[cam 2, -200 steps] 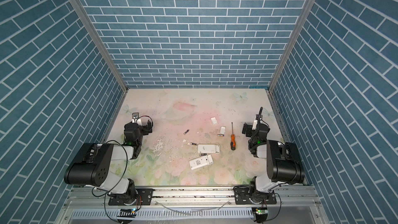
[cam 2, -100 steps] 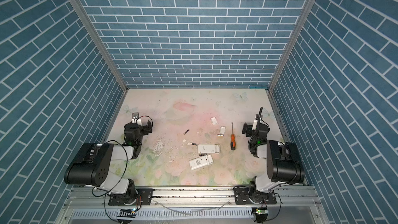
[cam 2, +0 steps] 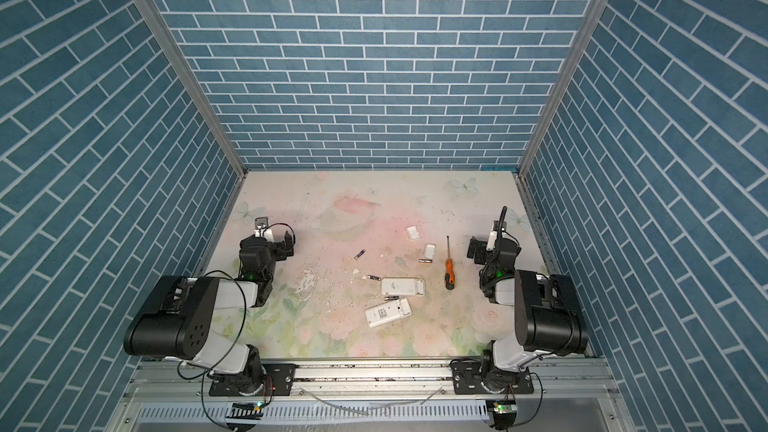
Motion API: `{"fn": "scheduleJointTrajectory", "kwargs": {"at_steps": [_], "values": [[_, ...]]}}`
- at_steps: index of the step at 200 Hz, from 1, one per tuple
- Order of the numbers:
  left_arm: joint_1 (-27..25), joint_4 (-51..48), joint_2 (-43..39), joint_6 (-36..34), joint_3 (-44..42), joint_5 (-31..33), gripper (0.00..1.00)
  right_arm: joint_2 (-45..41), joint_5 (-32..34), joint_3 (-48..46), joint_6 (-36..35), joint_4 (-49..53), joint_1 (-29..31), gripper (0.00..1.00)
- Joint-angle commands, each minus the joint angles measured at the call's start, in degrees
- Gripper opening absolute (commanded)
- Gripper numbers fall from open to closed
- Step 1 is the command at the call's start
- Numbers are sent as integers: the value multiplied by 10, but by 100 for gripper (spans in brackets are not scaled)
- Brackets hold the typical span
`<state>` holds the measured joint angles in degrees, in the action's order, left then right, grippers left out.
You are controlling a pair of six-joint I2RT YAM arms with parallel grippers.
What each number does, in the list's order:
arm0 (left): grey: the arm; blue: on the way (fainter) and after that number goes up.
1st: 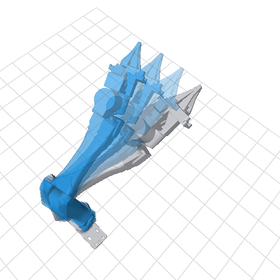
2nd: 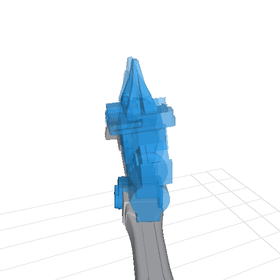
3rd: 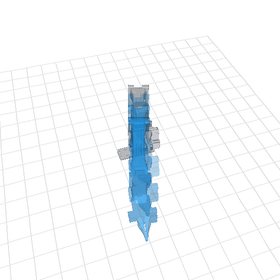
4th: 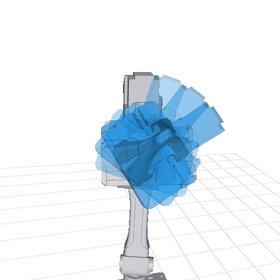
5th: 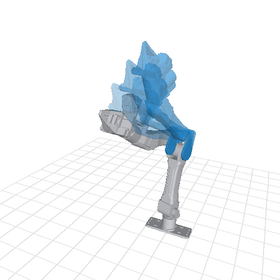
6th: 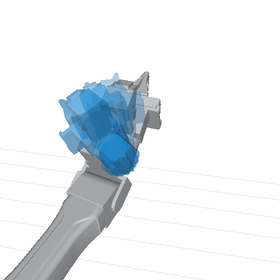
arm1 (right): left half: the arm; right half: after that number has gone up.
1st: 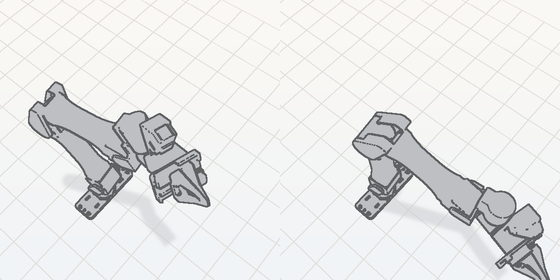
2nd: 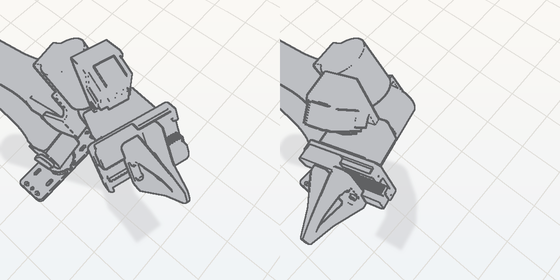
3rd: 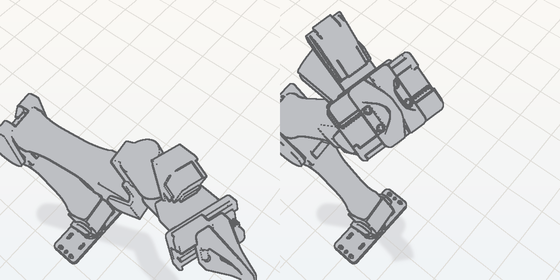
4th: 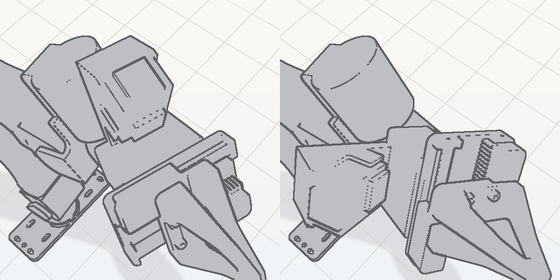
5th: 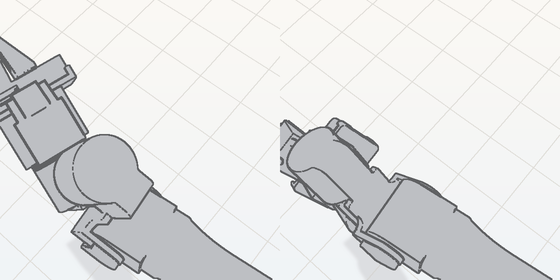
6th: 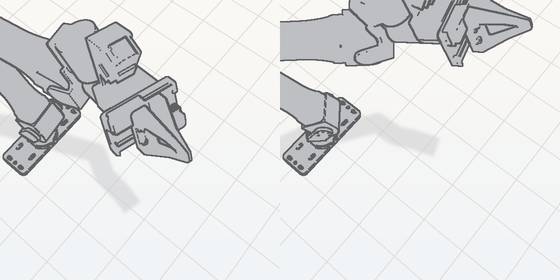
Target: Unload the batteries from the remote control
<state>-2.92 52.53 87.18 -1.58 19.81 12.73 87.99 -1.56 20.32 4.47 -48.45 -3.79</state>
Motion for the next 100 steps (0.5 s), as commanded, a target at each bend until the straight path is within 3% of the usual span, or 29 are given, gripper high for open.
{"fn": "scheduleJointTrajectory", "kwargs": {"at_steps": [1, 100], "values": [[3, -5, 4, -5, 10, -3, 99, 3, -6, 24, -17, -7, 1, 99], [2, -3, 5, -5, 9, -5, 100, 3, -6, 24, -16, -7, 1, 99]]}}
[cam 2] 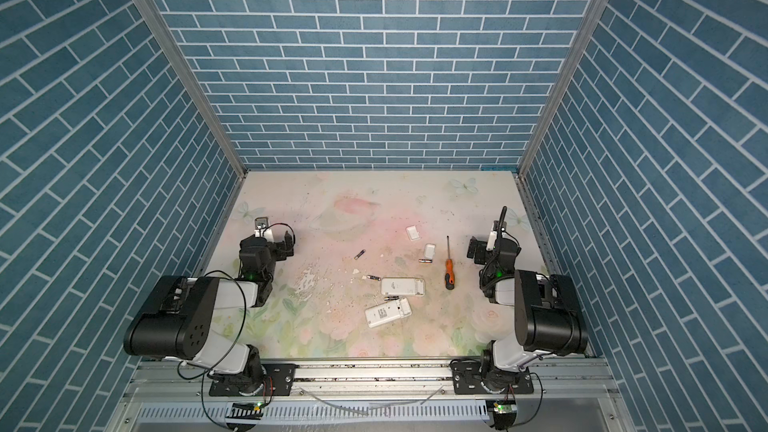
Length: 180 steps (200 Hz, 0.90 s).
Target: Unload the batteries from the remote control
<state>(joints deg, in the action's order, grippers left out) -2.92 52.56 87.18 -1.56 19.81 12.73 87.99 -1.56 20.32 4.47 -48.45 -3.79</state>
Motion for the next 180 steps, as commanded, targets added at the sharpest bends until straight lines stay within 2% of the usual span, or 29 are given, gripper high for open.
{"fn": "scheduleJointTrajectory", "kwargs": {"at_steps": [1, 70, 85, 107, 131, 159, 171, 180], "values": [[3, -3, 5, -5, 10, -5, 100, 3, -6, 24, -16, -7, 1, 99], [3, 12, 3, -8, 1, -9, 100, 3, -6, 24, -16, -7, 1, 99], [3, 86, 0, -13, -40, -24, 100, 3, -6, 24, -17, -7, 1, 99], [3, 281, 36, -13, -125, -33, 100, 3, -6, 24, -16, -7, 1, 99], [3, 164, 12, -8, -73, -6, 100, 3, -6, 24, -16, -7, 2, 99], [3, -24, 3, -9, 19, -11, 100, 3, -6, 24, -16, -6, 1, 99], [0, -5, 8, -18, 14, -22, 100, 3, -6, 24, -17, -7, 1, 99], [0, -26, 2, -14, 20, -24, 100, 3, -6, 24, -16, -7, 1, 99]]}}
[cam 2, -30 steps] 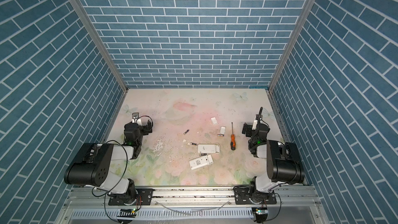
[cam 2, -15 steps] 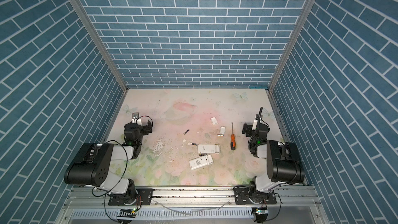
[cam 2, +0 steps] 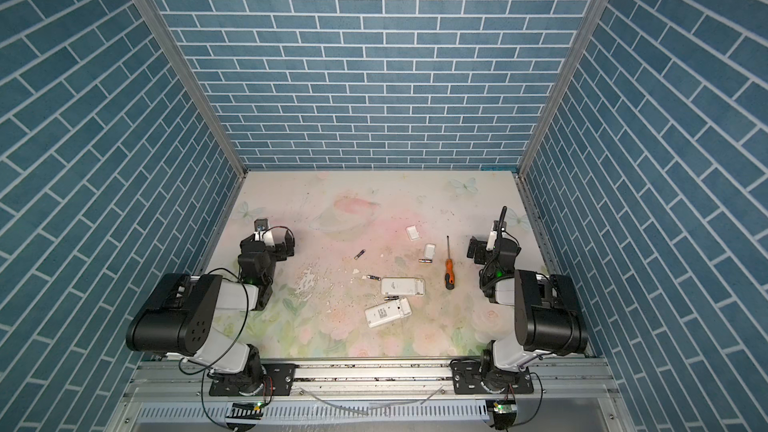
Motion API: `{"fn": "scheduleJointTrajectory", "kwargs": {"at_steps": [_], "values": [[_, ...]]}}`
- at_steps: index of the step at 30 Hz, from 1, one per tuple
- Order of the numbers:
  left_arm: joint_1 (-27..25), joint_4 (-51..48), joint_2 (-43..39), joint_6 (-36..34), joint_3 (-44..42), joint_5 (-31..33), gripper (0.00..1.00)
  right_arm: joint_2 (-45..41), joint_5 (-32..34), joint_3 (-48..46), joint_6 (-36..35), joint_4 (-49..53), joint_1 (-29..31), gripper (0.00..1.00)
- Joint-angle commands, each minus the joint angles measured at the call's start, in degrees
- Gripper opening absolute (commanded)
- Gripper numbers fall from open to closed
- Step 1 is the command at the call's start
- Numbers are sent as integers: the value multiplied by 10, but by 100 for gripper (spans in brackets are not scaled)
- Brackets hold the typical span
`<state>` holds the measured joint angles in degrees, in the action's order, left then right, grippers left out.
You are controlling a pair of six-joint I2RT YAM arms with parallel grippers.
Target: Unload the batteries from the remote control
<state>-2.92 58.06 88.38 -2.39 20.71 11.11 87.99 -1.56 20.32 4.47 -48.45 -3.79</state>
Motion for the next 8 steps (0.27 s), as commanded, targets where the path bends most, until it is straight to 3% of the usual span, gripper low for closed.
{"fn": "scheduleJointTrajectory", "kwargs": {"at_steps": [1, 8], "values": [[0, -81, -10, -6, 11, -8, 100, 2, -6, 24, -16, -7, 2, 99], [0, -68, -5, -9, 7, -7, 100, 3, -6, 24, -16, -7, 1, 99]]}}
